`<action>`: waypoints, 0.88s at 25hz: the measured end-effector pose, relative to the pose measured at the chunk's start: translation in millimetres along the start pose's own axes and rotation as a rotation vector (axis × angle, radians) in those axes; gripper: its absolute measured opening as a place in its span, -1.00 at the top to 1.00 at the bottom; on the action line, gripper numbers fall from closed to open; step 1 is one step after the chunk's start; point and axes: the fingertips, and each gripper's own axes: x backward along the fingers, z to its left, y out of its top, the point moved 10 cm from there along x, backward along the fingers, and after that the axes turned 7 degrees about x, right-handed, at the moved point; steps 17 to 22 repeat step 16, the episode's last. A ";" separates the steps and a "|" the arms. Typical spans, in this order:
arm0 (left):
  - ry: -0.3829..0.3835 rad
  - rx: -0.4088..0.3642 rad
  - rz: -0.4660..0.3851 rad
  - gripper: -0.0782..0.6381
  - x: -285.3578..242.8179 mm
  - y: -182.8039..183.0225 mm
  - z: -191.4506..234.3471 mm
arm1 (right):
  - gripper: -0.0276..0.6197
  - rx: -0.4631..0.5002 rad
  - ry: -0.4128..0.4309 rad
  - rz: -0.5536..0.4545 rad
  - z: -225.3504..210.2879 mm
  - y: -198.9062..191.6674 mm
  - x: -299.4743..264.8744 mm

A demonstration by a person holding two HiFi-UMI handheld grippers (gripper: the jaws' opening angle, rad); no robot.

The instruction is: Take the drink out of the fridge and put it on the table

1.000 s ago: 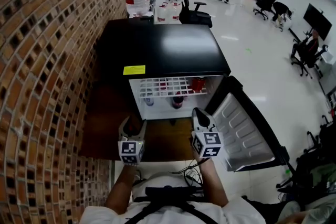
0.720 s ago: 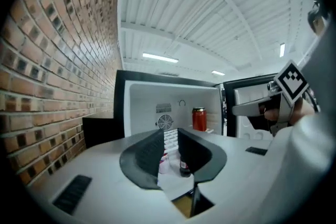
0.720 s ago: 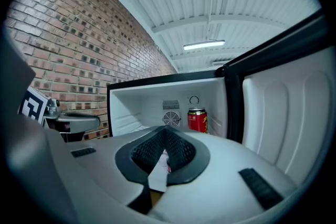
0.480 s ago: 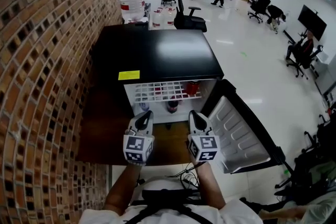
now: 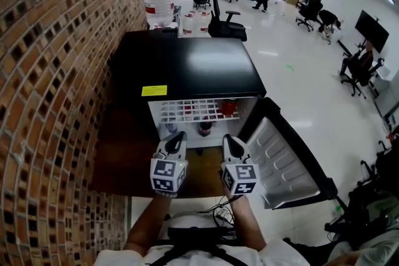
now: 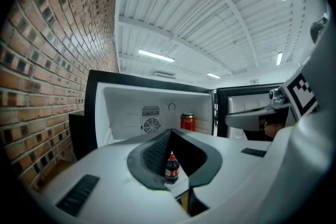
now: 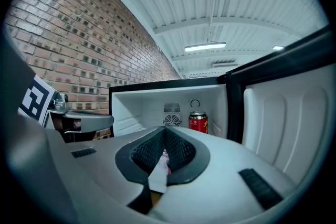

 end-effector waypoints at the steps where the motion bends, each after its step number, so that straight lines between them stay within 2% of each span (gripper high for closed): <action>1: -0.002 0.003 0.000 0.77 0.0 0.2 -0.3 | 0.87 -0.002 0.002 0.001 0.5 0.0 -0.1; 22: -0.018 0.011 0.014 0.77 0.9 2.7 -6.5 | 0.87 -0.013 0.004 0.002 2.3 0.3 1.4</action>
